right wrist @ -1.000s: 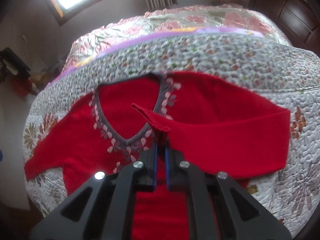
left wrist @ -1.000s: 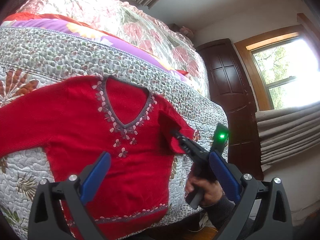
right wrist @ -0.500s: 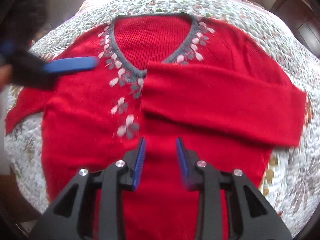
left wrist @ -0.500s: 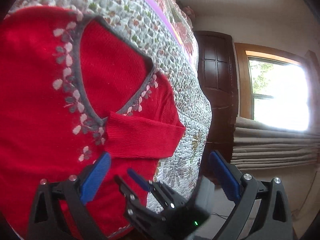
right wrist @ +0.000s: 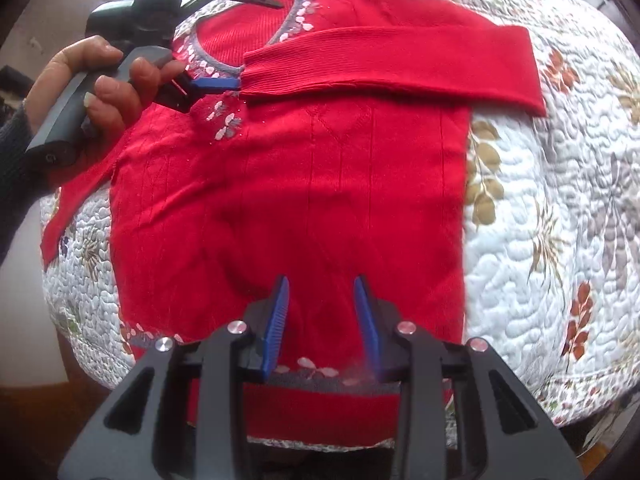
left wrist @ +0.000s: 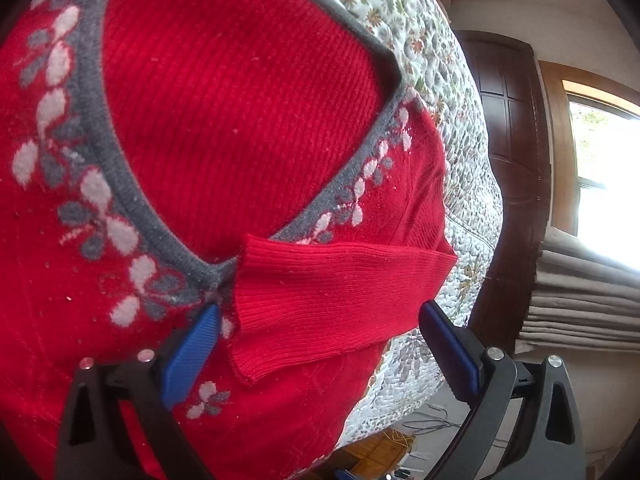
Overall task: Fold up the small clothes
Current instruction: 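Carry the held sleeve across the sweater body and release it near the neckline, then grasp the other sleeve cuff with the left gripper and lift it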
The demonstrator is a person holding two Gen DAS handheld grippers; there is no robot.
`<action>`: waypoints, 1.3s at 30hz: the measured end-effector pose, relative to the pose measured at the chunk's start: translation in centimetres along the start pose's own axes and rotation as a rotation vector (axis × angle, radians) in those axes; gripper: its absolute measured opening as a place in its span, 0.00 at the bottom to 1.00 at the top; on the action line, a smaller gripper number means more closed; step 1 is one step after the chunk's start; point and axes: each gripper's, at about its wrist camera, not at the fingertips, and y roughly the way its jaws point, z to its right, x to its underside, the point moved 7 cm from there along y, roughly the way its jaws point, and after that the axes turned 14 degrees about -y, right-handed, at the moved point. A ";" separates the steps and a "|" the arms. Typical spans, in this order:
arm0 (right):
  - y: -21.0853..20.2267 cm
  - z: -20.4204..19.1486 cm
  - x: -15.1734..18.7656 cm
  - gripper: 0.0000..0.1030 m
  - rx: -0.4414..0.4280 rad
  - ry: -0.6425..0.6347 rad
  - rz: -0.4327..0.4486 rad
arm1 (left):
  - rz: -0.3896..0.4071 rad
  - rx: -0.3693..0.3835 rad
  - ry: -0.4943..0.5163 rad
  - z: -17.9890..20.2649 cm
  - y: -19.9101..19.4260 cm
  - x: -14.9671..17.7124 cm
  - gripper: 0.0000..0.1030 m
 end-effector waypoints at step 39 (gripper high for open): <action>-0.9 -7.2 0.0 0.36 -0.084 -0.065 -0.019 | 0.250 -0.125 0.149 -7.2 -22.3 -2.9 0.04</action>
